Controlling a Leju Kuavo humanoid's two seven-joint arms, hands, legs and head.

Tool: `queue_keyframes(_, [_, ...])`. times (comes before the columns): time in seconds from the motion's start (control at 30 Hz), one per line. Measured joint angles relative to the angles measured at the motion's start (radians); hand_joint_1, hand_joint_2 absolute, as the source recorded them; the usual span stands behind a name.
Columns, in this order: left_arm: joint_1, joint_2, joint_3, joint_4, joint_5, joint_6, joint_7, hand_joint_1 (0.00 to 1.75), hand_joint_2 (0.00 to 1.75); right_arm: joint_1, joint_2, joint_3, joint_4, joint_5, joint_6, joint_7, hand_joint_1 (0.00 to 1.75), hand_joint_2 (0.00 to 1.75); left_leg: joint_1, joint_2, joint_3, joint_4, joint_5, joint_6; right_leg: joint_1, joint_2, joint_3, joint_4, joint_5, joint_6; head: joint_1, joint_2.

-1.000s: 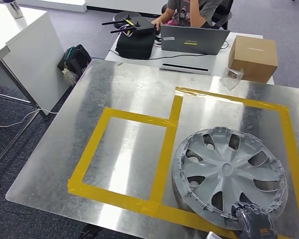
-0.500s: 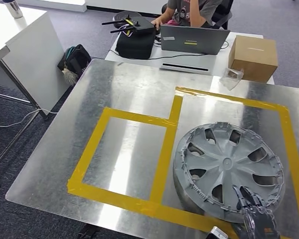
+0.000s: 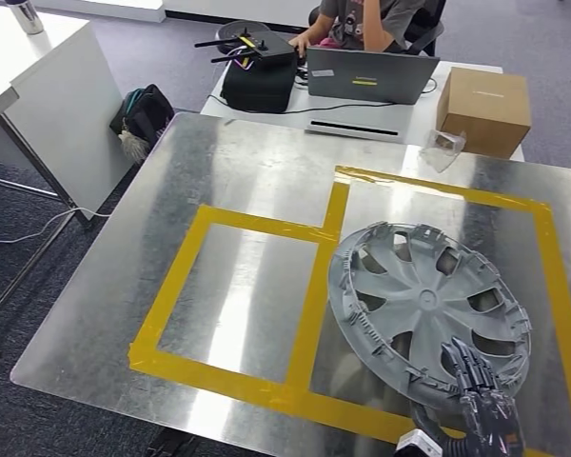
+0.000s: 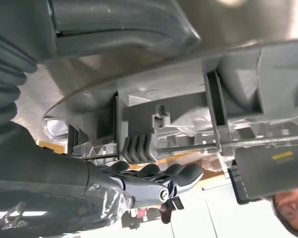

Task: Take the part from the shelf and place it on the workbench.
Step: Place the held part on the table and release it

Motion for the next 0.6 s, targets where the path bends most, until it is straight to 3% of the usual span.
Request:
queue_keyframes(0.17, [0.0, 0.001, 0.003, 0.0, 0.0, 0.001, -0.004, 0.0, 0.0, 0.002, 0.018, 0.015, -0.045, -0.063, -0.01, -0.031, 0.0, 0.0, 0.0, 0.0, 0.0, 0.0, 0.0, 0.0, 0.0, 0.0, 0.0, 0.0, 0.0, 0.0, 0.0, 0.0])
queue_keyframes(0.33, [0.001, 0.001, 0.006, 0.0, 0.001, 0.002, -0.012, 0.0, 0.0, 0.006, 0.019, 0.025, -0.064, -0.12, -0.005, -0.012, 0.0, 0.0, 0.0, 0.0, 0.0, 0.0, 0.0, 0.0, 0.0, 0.0, 0.0, 0.0, 0.0, 0.0, 0.0, 0.0])
queue_keyframes(0.6, [0.003, 0.002, 0.008, 0.0, 0.001, 0.007, -0.013, 0.0, 0.0, 0.025, 0.015, 0.025, -0.067, -0.104, 0.02, 0.039, 0.0, 0.0, 0.0, 0.0, 0.0, 0.0, -0.001, 0.0, 0.0, 0.0, 0.0, 0.0, 0.0, 0.0, 0.0, 0.0])
